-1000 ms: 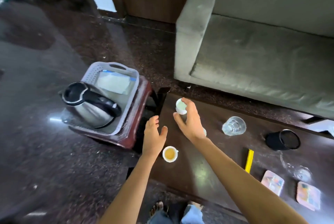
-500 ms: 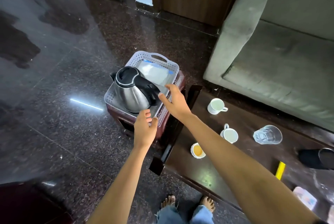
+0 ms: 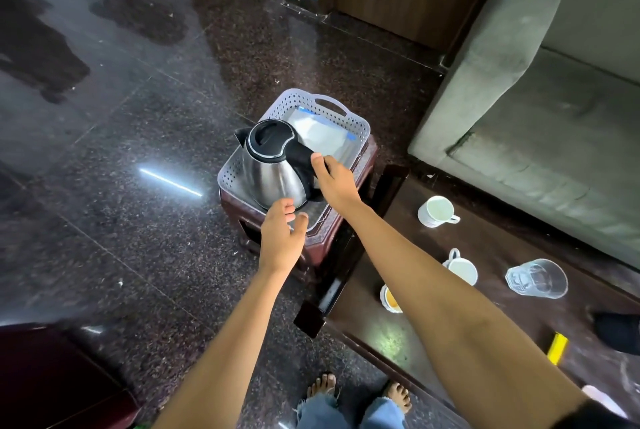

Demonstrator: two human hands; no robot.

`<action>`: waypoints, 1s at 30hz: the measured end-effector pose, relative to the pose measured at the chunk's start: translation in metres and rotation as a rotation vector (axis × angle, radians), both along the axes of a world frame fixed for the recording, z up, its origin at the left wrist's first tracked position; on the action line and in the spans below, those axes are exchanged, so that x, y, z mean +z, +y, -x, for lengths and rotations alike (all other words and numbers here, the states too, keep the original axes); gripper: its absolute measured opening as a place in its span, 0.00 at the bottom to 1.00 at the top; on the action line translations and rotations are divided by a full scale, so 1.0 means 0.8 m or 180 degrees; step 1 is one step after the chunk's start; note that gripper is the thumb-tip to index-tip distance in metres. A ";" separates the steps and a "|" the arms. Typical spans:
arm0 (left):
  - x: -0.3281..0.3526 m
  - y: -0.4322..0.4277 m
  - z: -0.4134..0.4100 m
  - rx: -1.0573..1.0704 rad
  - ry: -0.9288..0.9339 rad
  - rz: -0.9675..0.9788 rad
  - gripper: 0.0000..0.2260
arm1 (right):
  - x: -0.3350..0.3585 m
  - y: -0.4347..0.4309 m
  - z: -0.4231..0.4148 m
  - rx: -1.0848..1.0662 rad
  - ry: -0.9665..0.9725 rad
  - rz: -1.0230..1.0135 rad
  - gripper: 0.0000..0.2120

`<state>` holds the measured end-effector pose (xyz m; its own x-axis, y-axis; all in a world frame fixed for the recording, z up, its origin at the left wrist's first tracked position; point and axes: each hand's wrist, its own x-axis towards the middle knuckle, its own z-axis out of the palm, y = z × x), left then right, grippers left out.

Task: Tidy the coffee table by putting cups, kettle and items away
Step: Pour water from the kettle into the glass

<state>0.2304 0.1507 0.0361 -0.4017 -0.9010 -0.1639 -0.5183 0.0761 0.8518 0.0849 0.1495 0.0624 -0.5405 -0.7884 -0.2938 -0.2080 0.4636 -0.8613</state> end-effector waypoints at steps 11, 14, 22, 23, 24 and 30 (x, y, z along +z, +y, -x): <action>-0.008 -0.013 0.004 0.0042 0.0070 0.0035 0.16 | -0.002 -0.022 -0.006 -0.0858 -0.1093 -0.0070 0.27; -0.004 -0.017 0.000 0.0008 0.0073 0.0065 0.16 | 0.000 -0.026 -0.007 -0.1182 -0.1270 0.0071 0.23; 0.011 -0.020 0.009 -0.0062 0.0126 0.0130 0.16 | 0.026 -0.008 0.009 -0.1930 -0.1811 0.0472 0.18; 0.014 -0.019 0.013 -0.0098 0.0132 0.0149 0.16 | 0.032 -0.004 0.016 -0.1949 -0.1751 0.0548 0.18; 0.017 -0.018 0.016 -0.0136 0.0139 0.0175 0.16 | 0.037 0.001 0.022 -0.1964 -0.1669 0.0612 0.17; 0.033 0.002 0.054 -0.0364 0.0199 0.0278 0.16 | 0.082 0.065 0.067 -0.2397 -0.1415 0.0973 0.21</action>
